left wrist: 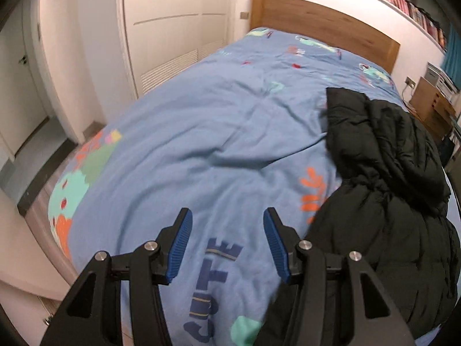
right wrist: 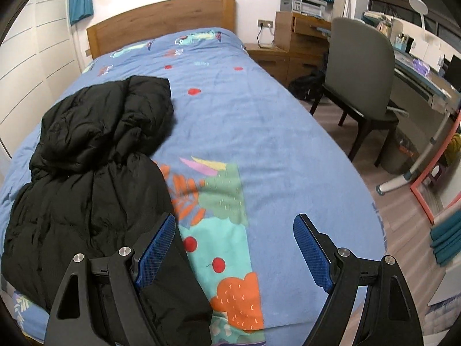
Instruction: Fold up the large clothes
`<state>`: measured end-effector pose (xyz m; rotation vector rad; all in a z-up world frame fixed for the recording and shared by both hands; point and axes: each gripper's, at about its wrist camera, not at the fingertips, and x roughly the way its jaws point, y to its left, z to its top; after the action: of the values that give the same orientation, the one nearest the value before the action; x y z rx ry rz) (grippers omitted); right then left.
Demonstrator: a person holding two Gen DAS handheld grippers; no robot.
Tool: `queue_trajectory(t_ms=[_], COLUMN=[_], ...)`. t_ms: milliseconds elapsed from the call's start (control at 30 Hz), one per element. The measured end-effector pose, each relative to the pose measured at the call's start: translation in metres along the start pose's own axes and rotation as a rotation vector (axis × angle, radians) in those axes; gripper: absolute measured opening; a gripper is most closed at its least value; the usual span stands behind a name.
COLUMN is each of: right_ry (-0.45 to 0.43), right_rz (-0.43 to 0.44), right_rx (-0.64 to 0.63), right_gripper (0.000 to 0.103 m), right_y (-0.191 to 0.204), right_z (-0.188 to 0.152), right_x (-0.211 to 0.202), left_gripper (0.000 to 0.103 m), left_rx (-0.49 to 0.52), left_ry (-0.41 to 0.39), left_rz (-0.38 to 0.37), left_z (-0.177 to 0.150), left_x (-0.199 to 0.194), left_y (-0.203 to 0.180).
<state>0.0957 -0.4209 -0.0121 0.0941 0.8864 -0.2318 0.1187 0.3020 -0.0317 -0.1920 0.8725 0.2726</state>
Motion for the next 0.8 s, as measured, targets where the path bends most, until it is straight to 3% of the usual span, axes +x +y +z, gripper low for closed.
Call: queue_trajectory(t_ms=[133, 400, 567, 800], right_ry=[0.015, 0.046, 0.068, 0.138], right_rz=[0.030, 0.063, 0.115, 0.192], right_rx=[-0.019, -0.041, -0.030, -0.037], right_gripper=[0.083, 0.083, 0.084, 0.084], right_y=[0.010, 0.022, 0.021, 0.027], right_z=[-0.003, -0.018, -0.032, -0.061], right_x=[0.008, 0.018, 0.020, 0.031], left_gripper=[0.049, 0.050, 0.052, 0.056], left_rx=[-0.015, 0.022, 0.030, -0.022], left_ry=[0.038, 0.093, 0.126, 0.229], left_rz=[-0.059, -0.103, -0.223, -0.374], left_z=[-0.015, -0.042, -0.055, -0.085], left_x=[0.007, 0.015, 0.015, 0.034], left_y=[0.003, -0.014, -0.024, -0.029])
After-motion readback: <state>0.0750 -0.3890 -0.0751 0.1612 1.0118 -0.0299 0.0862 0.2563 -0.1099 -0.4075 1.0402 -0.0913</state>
